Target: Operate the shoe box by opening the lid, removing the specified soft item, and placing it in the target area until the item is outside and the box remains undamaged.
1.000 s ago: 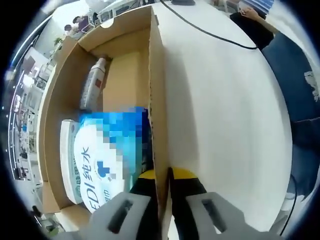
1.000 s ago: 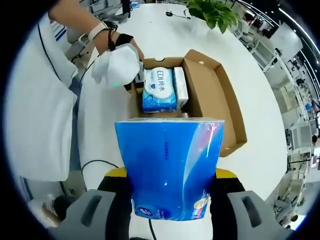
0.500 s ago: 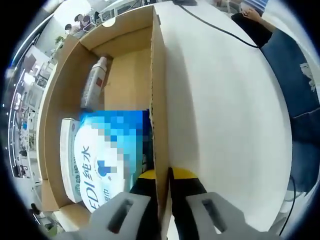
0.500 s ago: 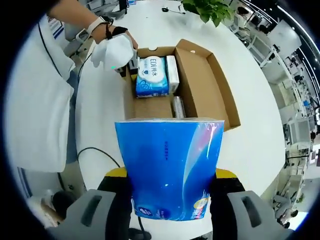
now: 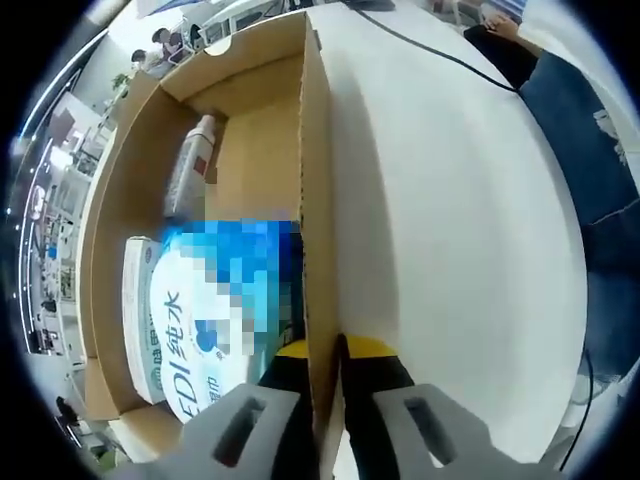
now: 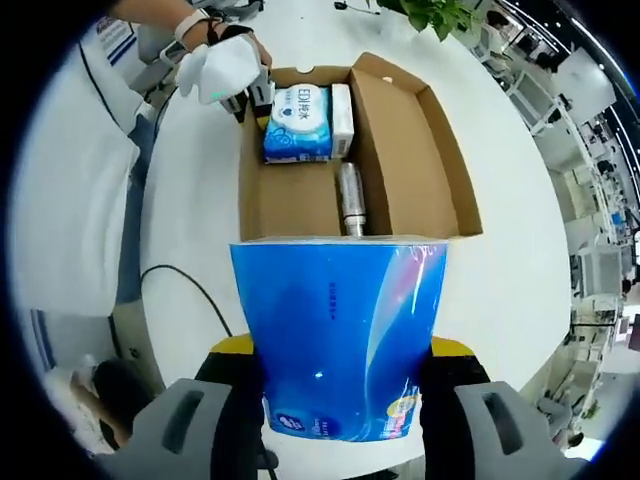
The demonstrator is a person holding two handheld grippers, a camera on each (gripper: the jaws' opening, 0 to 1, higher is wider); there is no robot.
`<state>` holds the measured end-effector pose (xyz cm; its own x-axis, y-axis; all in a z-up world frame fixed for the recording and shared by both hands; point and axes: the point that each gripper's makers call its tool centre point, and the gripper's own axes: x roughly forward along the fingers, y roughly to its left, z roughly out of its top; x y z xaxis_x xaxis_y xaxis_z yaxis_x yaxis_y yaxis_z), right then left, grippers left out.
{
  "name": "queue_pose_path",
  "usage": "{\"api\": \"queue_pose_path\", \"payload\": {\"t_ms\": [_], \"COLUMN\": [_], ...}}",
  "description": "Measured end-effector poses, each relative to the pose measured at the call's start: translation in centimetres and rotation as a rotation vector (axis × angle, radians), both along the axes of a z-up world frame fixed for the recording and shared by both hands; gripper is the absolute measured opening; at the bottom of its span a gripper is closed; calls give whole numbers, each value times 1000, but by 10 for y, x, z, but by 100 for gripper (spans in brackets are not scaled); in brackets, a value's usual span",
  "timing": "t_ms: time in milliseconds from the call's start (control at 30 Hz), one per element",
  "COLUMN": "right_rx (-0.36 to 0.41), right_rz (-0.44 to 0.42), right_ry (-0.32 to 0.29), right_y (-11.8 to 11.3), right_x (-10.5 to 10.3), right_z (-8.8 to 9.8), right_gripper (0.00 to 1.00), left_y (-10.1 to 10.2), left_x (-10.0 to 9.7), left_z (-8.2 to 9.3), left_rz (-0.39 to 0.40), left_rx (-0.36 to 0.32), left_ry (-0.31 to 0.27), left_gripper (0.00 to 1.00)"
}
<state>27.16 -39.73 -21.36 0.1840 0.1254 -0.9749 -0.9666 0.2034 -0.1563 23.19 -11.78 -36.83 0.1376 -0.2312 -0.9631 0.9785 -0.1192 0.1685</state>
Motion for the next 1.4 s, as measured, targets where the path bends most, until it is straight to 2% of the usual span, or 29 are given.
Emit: {"api": "queue_pose_path", "payload": {"t_ms": [233,500,733,1033,1400], "right_rx": [-13,-28,-84,-82,-116], "right_rz": [11,22,61,82,123], "right_ry": [32,53,66,98,129], "right_y": [-11,-19,-31,-29,-29], "right_x": [-7,-5,-3,2,5], "right_z": [-16,-33,-48,-61,-74], "right_gripper": [61,61,61,61,61], "left_y": [0,1,0,-1,-2], "left_x": [0,1,1,1,1], "left_z": [0,0,0,-1,0], "left_rz": [6,8,5,4,-2], "left_rx": [-1,-1,0,1,2], "left_ry": [-6,-5,-1,2,3], "left_gripper": [3,3,3,3,3]}}
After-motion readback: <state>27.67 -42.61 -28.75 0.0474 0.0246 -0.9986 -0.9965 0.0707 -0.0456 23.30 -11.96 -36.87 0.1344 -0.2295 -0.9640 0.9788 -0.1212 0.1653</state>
